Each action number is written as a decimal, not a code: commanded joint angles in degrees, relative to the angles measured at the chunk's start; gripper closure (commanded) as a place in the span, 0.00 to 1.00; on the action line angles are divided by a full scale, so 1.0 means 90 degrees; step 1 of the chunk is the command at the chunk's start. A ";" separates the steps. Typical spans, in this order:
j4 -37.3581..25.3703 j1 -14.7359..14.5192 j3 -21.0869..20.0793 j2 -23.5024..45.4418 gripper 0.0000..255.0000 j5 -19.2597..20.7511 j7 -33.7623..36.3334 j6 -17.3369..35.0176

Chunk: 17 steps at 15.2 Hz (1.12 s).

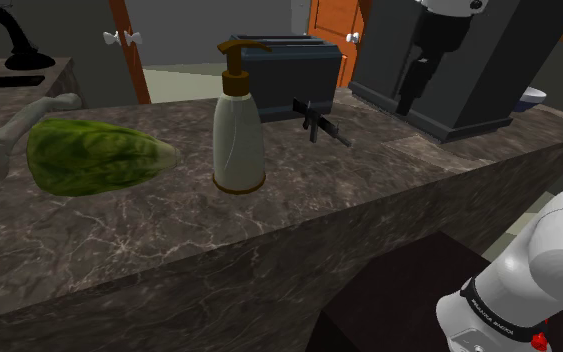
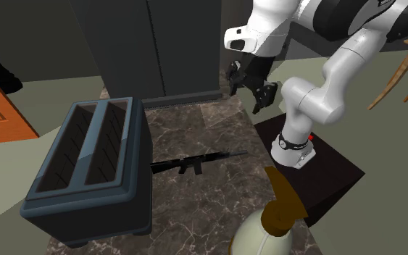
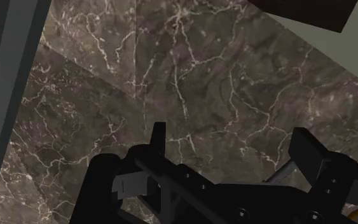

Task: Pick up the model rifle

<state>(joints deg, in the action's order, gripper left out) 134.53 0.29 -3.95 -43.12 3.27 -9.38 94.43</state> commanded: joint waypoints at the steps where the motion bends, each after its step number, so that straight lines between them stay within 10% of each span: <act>1: 0.0000 0.0000 0.0000 0.0000 0.00 0.0000 0.0000 0.0000; 17: -0.2810 0.0613 -0.0964 0.4106 0.00 -0.0475 0.3743 0.0634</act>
<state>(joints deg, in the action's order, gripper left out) 111.11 5.74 -12.44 -7.86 -1.07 22.93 100.47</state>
